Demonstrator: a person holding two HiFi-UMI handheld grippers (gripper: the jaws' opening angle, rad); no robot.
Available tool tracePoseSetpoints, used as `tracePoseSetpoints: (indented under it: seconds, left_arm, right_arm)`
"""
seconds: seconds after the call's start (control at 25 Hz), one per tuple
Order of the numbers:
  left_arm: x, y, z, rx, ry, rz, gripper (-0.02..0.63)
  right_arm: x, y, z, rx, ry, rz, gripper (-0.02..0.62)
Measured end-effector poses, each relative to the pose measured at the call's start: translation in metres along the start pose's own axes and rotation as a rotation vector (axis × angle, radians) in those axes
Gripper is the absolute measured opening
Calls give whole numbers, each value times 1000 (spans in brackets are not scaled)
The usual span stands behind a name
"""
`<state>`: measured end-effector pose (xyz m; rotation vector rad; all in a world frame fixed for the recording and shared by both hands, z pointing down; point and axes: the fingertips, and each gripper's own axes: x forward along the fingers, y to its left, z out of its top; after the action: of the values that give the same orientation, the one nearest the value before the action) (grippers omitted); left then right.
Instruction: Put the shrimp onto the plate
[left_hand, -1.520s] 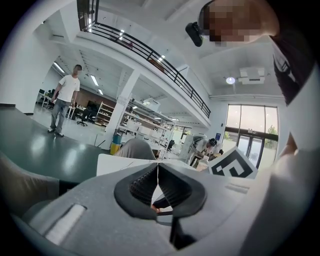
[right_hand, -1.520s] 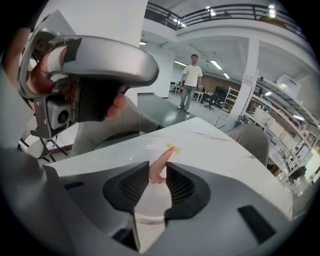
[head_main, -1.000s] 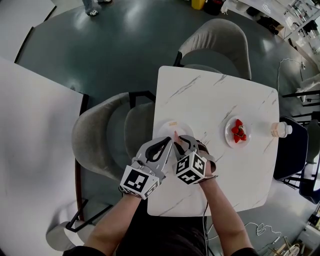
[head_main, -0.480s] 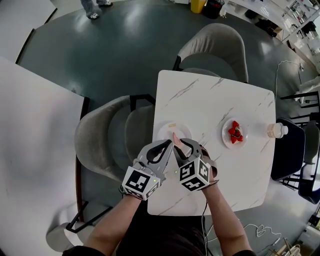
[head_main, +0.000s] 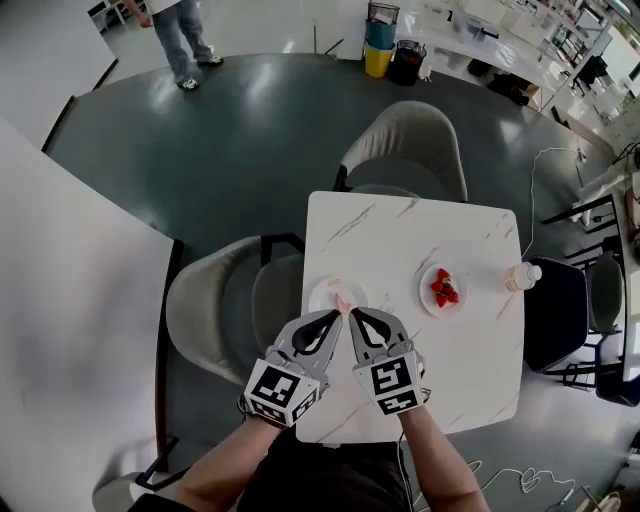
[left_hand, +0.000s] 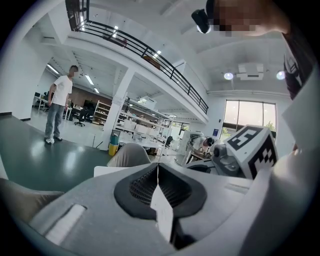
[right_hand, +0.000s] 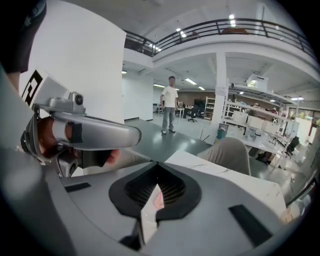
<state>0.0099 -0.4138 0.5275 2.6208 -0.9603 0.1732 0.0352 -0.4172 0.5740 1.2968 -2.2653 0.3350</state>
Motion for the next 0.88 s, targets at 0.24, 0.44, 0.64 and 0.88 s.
tracePoseSetpoints:
  seconds: [0.24,0.44,0.64,0.88]
  left_arm:
    - [-19,-28,48,9,-35,-12,8]
    - [-37,-44,85,-1,-74,-12,8]
    - [-51,-63,120,6,-115,-20,8]
    - [-62,-82,149,30,-148,-33,8]
  right_arm:
    - [-47,-1,58,73,-141,-25,3]
    - [-85,-2,101,190,-287,-9,3]
    - [-122,-2,140,213,-401,2,3]
    - [-150,3,168,177,-472,-7,2]
